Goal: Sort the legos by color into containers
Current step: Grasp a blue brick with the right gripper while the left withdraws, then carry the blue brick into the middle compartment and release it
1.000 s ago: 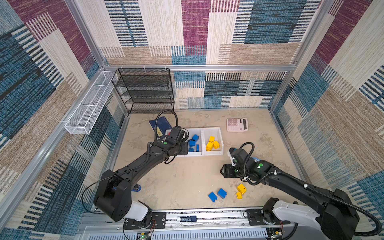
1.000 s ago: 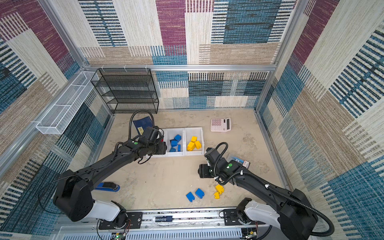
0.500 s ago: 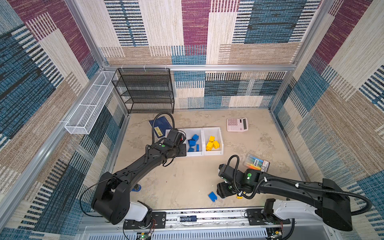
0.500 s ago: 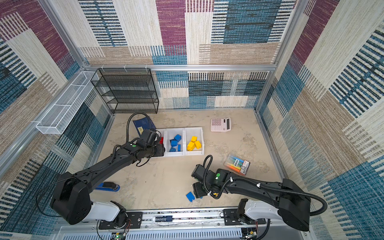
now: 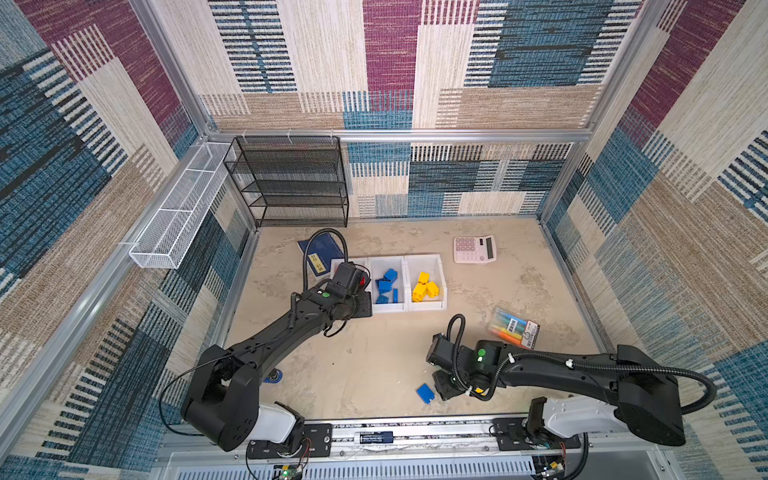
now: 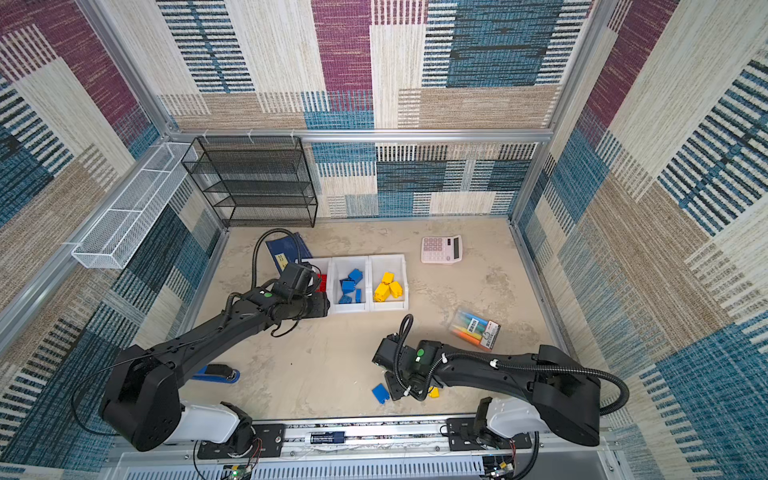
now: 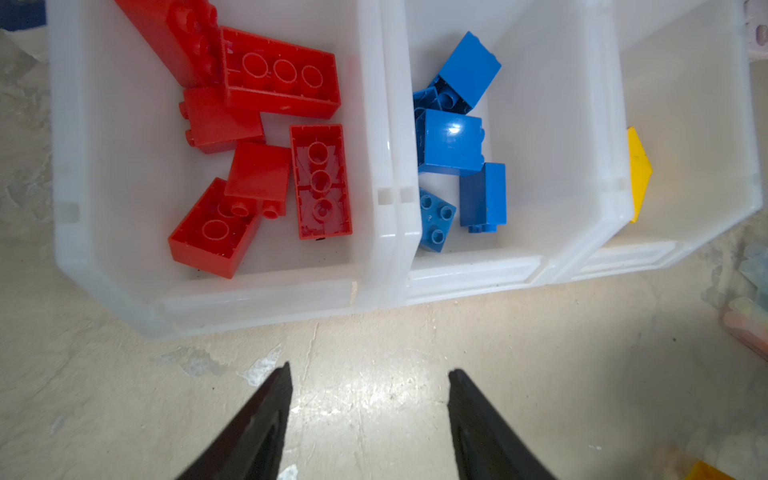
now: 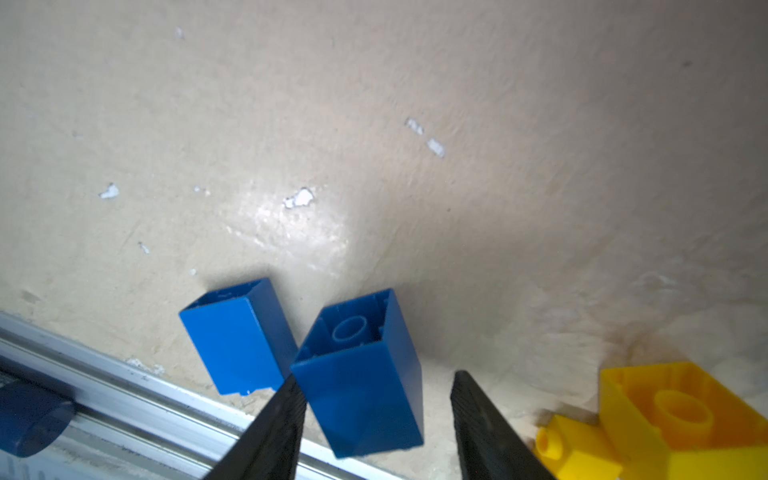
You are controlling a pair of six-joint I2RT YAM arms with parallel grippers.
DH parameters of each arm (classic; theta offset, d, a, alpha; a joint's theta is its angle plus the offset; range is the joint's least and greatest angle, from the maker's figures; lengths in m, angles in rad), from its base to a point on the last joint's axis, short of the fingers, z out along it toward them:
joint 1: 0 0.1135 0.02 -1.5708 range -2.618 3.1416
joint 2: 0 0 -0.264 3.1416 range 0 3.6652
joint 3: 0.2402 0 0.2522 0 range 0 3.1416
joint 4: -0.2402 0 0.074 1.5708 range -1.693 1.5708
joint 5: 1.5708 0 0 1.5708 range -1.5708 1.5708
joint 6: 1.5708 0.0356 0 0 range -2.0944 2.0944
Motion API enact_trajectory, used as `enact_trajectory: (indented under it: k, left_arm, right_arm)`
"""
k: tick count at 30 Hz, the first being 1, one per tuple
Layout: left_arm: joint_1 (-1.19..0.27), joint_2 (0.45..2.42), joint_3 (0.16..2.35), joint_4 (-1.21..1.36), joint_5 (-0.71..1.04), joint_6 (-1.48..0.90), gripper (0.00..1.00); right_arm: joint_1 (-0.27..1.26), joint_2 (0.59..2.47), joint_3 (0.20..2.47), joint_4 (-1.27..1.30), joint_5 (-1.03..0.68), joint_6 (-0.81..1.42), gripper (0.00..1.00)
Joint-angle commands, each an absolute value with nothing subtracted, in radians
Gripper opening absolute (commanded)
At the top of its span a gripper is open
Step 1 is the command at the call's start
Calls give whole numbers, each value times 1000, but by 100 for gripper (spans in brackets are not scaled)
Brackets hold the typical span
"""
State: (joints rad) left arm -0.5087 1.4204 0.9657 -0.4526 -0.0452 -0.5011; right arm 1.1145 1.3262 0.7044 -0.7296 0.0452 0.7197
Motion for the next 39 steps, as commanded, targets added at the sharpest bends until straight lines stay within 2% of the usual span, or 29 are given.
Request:
enact_trajectory:
  k: [1,4,9,11,14,21,24,29,31,37,39]
  left_arm:
    - [-508,1418,965,-440,-37,-522,63]
    - [-508,1415,965,-445,-39,-520,63]
    - [-507,1407,965,-449,-47,-517,63]
    - [-507,1403,966,-452,-45,-518,63]
    - [-507,1386,965,-468,-39,-518,63]
    - [-509,1291,910,-516,-61,-525,63]
    - [-507,1236,874,-532,-83,-542,63]
    - [-507,1155,815,-552,-103,-562,63]
    - [-507,1136,800,-554,-103,-568,64]
    - [-507,1134,787,-553,-96,-575,64]
    - [-508,1139,788,-550,-87,-574,64]
  right_arm:
    - [1118,1353,710,-680,50,709,49]
    - [1123,1368,720,-684,55,713,37]
    - [1122,1329,777,-701,166,738,32]
    - [1108,1327,827,-670,221,713,32]
    - [1029,1357,911,-559,216,601,32]
    - [862,1613,1284,-485,184,338,32]
    - [826,1731,1394,-479,139,304,32]
    - [810,1836,1449,-442,58,307,32]
    - [810,1864,1460,-437,39,312,35]
    - [810,1874,1473,-434,40,322,65]
    - [810,1866,1471,-439,54,321,69]
